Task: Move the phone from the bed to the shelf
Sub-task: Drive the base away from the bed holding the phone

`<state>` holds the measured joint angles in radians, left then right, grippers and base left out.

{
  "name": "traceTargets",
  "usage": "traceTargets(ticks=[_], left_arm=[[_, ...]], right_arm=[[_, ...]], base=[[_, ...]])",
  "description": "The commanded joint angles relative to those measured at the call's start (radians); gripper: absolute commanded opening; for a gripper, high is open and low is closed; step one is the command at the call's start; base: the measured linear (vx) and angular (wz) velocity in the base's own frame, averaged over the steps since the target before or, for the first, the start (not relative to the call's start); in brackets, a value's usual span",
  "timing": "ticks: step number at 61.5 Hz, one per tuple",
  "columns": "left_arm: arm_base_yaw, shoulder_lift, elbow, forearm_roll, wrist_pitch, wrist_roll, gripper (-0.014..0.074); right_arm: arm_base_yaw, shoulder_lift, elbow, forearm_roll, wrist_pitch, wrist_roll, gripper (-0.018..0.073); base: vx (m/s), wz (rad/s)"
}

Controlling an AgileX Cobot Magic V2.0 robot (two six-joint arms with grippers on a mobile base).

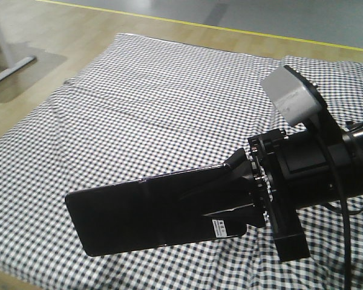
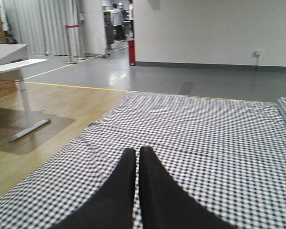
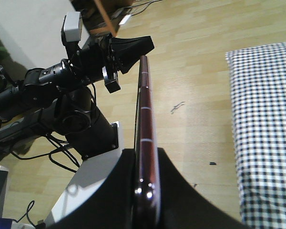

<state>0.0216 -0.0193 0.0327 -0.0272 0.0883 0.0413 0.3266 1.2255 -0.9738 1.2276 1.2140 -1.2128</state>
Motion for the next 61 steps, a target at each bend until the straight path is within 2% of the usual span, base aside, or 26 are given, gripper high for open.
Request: traceTargets(ticks=[1, 61], left_arm=[[0.003, -0.006, -0.025, -0.01, -0.073, -0.009, 0.0001], [0.003, -0.006, -0.025, -0.01, -0.073, -0.009, 0.0001]], right_arm=[[-0.001, -0.025, -0.024, 0.093, 0.074, 0.0, -0.0003], [-0.002, -0.025, -0.024, 0.093, 0.074, 0.0, -0.0003]], base=[[-0.1, 0.41], [-0.12, 0.46]])
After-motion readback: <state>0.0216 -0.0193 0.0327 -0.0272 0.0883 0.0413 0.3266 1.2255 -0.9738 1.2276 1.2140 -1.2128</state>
